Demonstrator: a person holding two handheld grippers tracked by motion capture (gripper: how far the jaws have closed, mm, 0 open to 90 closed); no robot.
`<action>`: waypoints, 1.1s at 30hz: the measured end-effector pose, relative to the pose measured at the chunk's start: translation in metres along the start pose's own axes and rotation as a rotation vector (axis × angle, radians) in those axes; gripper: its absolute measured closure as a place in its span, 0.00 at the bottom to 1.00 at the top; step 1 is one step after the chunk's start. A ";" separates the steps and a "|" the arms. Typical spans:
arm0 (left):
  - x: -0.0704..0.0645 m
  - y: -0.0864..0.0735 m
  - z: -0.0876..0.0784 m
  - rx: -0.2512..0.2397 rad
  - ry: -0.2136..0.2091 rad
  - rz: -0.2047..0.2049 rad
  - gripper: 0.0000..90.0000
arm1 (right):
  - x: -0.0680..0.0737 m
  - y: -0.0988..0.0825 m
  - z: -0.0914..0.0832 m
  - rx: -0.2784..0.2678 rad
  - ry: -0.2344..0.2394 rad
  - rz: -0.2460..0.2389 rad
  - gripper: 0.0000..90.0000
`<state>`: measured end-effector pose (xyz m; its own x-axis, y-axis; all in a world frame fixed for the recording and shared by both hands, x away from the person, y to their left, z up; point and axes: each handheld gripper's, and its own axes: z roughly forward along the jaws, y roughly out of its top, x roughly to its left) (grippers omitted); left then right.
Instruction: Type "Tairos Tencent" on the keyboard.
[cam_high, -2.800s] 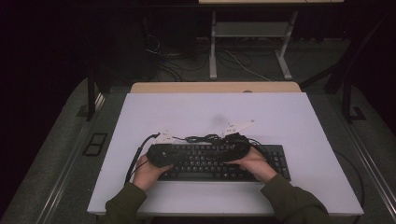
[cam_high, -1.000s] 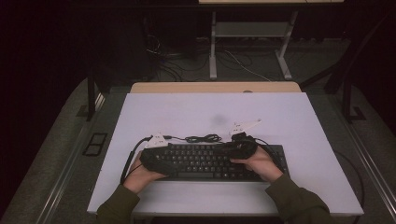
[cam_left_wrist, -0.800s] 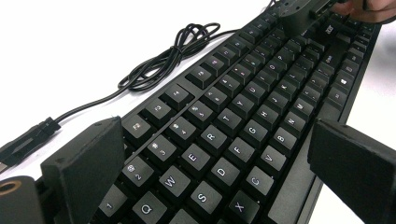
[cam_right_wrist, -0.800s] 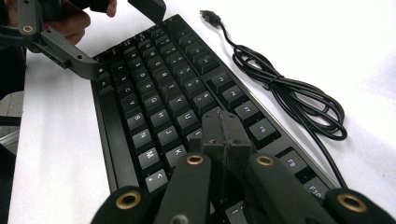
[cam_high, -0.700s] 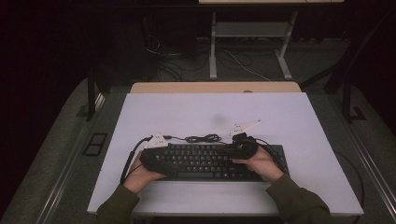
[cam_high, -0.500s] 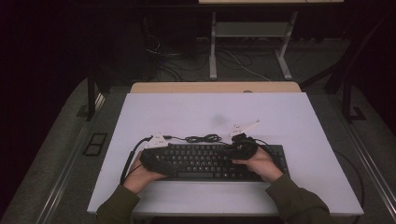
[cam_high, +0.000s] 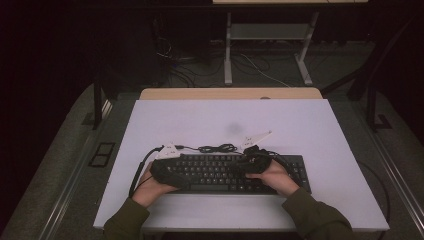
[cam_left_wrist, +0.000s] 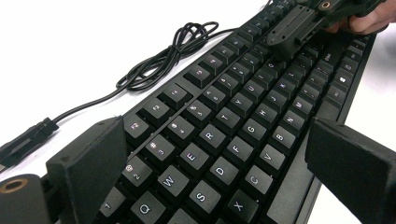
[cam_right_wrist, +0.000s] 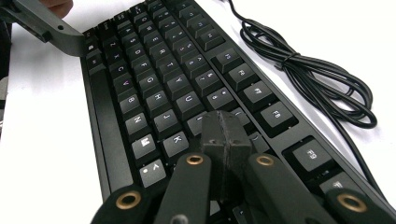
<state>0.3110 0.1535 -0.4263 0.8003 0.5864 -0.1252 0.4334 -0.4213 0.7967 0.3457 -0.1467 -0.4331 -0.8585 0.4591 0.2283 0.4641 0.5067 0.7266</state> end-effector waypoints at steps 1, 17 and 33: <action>0.000 0.000 0.000 0.000 -0.001 0.001 0.05 | 0.000 0.000 0.001 0.001 -0.001 0.002 0.99; 0.000 0.000 0.000 0.000 -0.002 0.005 0.06 | 0.003 0.000 0.006 0.014 -0.004 -0.010 0.99; 0.000 0.000 0.000 0.001 -0.002 0.006 0.06 | 0.003 0.001 0.005 0.008 -0.002 -0.012 0.99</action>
<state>0.3109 0.1529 -0.4265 0.8035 0.5827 -0.1219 0.4295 -0.4256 0.7965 0.3443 -0.1414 -0.4350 -0.8635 0.4547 0.2183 0.4558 0.5181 0.7237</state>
